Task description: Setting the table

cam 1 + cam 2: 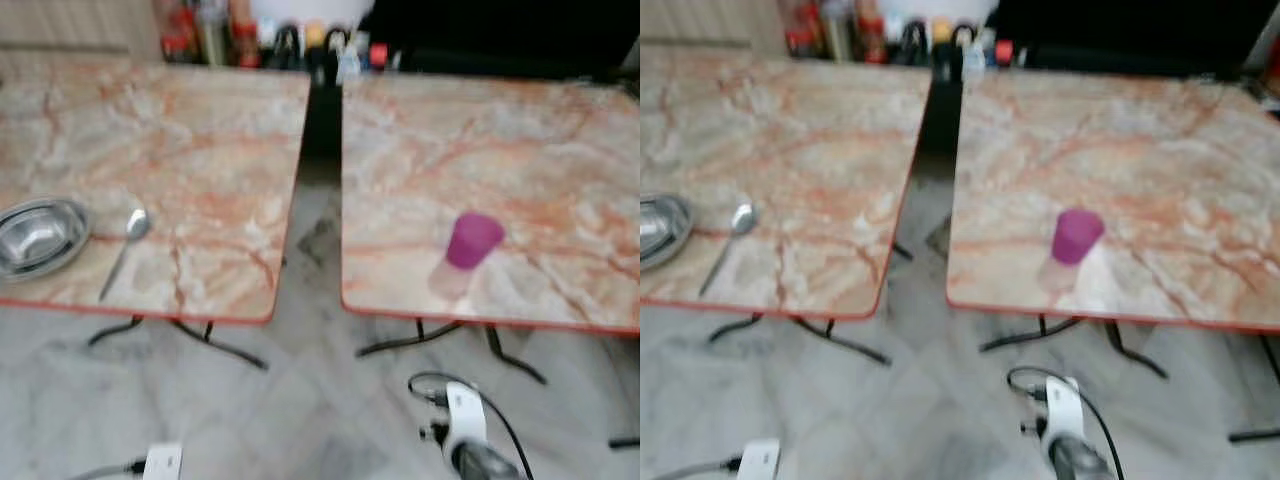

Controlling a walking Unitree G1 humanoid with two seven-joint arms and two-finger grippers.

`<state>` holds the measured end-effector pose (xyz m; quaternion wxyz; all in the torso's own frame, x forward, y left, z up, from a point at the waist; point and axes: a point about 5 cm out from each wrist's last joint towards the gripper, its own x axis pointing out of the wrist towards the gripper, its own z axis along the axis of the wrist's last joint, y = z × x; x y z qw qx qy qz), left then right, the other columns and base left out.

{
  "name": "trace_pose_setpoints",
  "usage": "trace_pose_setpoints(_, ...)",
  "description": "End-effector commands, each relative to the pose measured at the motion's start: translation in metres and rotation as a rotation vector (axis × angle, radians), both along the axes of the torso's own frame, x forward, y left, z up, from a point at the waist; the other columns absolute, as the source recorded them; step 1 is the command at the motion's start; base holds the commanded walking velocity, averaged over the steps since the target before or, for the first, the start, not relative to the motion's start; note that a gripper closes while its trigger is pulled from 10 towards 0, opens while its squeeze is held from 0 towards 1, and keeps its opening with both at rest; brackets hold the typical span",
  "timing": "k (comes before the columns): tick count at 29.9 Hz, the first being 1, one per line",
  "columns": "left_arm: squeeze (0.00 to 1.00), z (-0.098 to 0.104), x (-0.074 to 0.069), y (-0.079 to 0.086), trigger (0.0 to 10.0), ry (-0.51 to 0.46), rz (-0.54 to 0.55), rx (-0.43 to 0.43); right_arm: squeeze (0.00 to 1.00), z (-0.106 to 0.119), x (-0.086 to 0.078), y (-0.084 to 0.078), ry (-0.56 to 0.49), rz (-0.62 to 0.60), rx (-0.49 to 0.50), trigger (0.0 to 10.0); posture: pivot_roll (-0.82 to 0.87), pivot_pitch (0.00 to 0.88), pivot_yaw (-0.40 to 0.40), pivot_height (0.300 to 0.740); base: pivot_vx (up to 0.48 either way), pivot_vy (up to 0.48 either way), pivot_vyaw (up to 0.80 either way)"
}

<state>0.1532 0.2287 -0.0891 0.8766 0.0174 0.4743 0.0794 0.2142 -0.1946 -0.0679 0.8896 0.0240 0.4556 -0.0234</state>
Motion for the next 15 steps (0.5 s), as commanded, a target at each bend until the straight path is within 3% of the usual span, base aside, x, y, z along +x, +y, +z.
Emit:
trace_pose_setpoints(1,0.00,-0.0032,-0.0064,-0.0021,10.0,0.025,-0.001,-0.005,0.00,-0.0013,-0.0032,-0.0040,0.010,-0.014,-0.004,10.0,0.00,0.122,-0.031,0.736,0.000,-0.304,0.00)
trace_pose_setpoints(15,0.00,-0.0032,-0.0062,-0.0025,10.0,0.025,0.003,-0.007,0.00,-0.0010,-0.0029,-0.0047,0.010,-0.006,-0.005,10.0,0.00,0.124,-0.033,0.736,0.000,-0.303,0.00)
